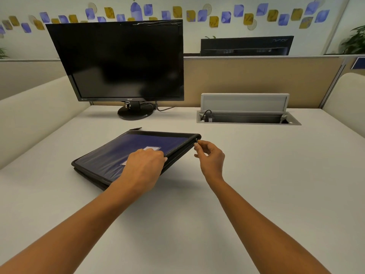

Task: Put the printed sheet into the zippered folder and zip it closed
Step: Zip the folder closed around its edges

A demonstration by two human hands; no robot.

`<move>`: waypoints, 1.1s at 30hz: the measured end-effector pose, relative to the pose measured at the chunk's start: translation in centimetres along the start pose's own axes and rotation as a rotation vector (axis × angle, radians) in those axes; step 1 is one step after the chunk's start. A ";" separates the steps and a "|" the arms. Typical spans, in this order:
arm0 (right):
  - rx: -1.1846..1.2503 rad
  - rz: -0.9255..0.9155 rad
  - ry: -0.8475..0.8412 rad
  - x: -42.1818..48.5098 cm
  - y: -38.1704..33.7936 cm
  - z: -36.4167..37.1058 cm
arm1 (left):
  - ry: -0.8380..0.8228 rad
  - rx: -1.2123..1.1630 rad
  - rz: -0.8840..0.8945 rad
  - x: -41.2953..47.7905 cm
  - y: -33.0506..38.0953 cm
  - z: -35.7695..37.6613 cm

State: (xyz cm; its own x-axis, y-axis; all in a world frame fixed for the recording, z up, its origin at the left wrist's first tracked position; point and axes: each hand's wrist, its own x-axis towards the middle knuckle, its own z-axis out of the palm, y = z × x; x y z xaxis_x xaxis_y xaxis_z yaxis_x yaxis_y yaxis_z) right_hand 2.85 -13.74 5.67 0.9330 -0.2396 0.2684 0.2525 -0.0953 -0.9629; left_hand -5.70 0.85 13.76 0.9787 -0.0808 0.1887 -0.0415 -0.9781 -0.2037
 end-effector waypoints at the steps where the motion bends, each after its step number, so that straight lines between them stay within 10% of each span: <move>1: 0.040 0.024 -0.010 -0.5 0.1 0.1 | -0.005 0.008 -0.003 0.1 0.1 -0.1; 13: 0.154 0.254 -0.581 -9.5 1.1 2.2 | -0.123 0.007 0.062 3.8 4.8 -0.7; 33: 0.655 0.343 -0.414 -7.2 1.4 -0.3 | -0.137 -0.287 0.183 9.7 8.1 1.1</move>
State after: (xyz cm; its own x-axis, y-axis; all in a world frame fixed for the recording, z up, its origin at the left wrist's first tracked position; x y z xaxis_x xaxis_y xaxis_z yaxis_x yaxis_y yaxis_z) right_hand -3.58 -12.43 2.38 0.9714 0.2321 0.0495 -0.0829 0.5275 -0.8455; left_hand 3.69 -7.62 12.89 0.9668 -0.2524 0.0400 -0.2544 -0.9653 0.0593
